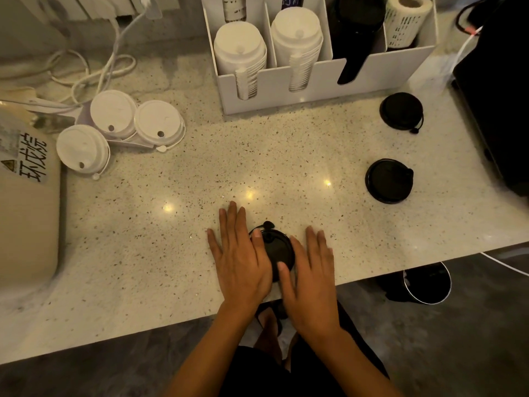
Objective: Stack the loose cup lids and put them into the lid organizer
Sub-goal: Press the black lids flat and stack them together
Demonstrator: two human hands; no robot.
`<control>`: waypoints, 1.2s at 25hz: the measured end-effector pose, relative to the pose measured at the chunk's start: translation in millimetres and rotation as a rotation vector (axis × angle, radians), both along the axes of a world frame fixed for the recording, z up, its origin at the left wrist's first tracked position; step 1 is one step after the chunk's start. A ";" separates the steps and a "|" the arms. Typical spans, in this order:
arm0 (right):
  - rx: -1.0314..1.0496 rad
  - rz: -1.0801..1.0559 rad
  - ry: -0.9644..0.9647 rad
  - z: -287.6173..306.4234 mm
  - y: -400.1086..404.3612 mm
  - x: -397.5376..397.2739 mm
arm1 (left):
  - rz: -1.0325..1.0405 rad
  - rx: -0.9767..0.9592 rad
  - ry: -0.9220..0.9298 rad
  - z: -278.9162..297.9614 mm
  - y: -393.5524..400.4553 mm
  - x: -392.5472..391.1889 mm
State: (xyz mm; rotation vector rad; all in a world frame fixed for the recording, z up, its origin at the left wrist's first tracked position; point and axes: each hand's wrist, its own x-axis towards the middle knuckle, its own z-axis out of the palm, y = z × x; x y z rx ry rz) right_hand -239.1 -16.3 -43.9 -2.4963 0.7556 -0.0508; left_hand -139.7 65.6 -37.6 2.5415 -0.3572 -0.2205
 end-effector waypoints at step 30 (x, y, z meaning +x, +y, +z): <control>0.016 -0.572 -0.173 22.7 -126.8 10.7 | -0.599 0.117 -0.035 2.0 -11.5 22.9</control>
